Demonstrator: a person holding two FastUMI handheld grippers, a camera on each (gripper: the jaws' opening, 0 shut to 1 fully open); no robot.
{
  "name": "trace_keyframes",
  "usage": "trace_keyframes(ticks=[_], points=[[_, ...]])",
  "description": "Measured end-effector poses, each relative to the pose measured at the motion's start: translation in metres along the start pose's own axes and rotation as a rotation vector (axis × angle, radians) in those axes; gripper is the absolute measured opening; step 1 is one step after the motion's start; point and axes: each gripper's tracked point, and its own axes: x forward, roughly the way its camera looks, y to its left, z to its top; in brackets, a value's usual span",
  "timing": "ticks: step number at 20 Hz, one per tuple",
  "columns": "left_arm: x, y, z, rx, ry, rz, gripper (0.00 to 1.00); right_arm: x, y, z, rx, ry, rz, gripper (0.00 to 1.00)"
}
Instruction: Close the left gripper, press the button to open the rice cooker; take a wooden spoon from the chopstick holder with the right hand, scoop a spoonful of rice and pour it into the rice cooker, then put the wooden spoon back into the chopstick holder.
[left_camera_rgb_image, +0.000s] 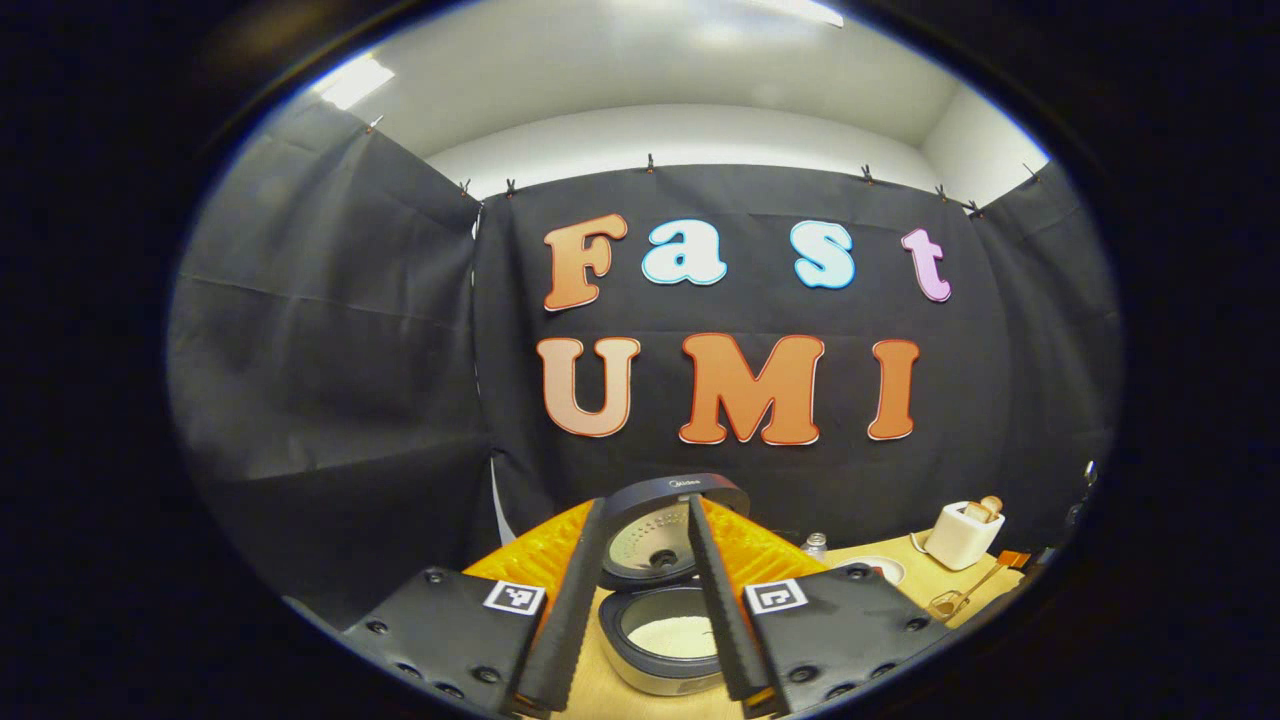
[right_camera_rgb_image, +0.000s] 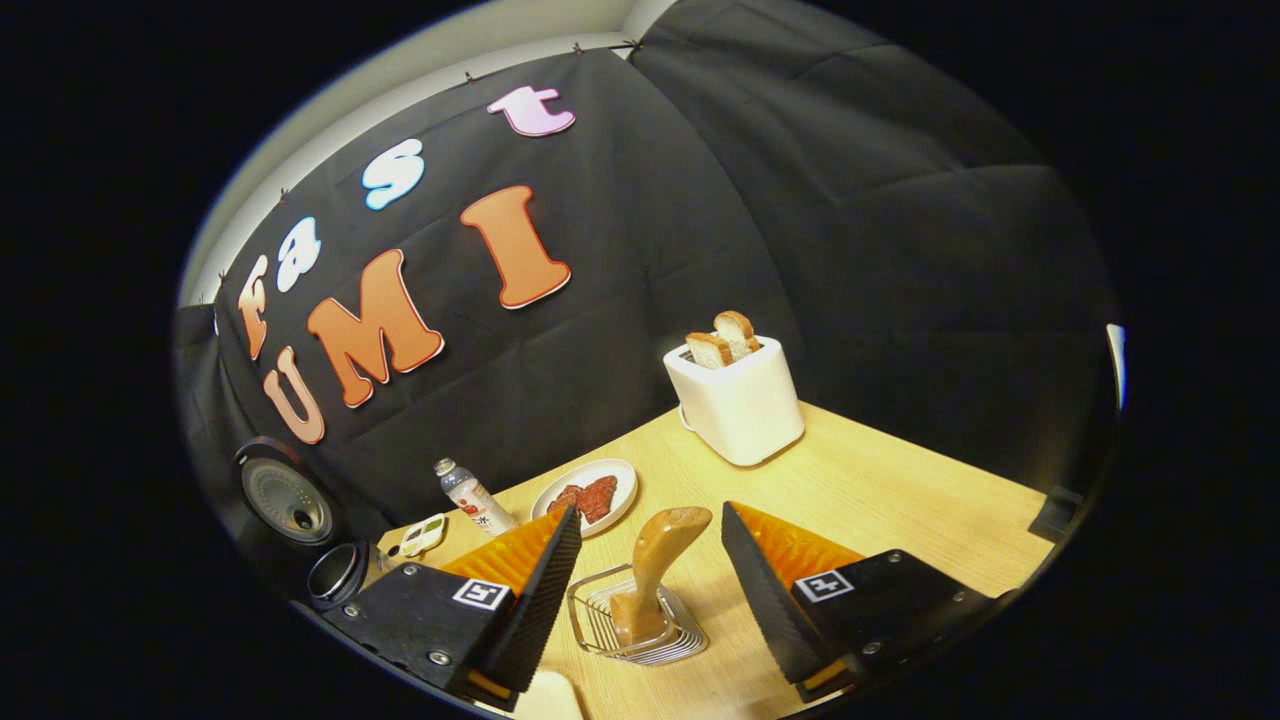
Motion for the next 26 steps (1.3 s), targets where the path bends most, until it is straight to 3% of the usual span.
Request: trace_keyframes(ticks=[1, 3, 9, 11, 14, 19, 26], points=[[0.002, 0.001, 0.001, -0.009, -0.004, -0.004, 0.62, 0.003, -0.002, -0.003, 0.007, 0.007, 0.000, 0.85], [0.003, 0.001, 0.007, -0.027, -0.022, -0.011, 0.56, 0.006, -0.003, -0.008, 0.017, 0.019, 0.005, 0.78], [0.002, 0.014, 0.003, 0.004, -0.026, 0.032, 0.78, 0.017, -0.001, -0.021, 0.089, 0.058, 0.026, 0.67], [0.001, 0.016, 0.000, 0.000, -0.016, 0.041, 0.85, 0.020, 0.001, -0.022, 0.119, 0.068, 0.038, 0.58], [0.001, 0.023, -0.005, -0.017, -0.003, 0.051, 0.96, 0.020, 0.001, -0.024, 0.158, 0.101, 0.046, 0.31], [0.001, 0.031, -0.005, -0.023, 0.000, 0.068, 0.96, 0.018, 0.017, -0.019, 0.140, 0.077, 0.056, 0.16], [-0.001, 0.025, -0.005, -0.037, 0.016, 0.031, 0.96, -0.012, 0.055, 0.039, 0.067, -0.021, 0.098, 0.16]])
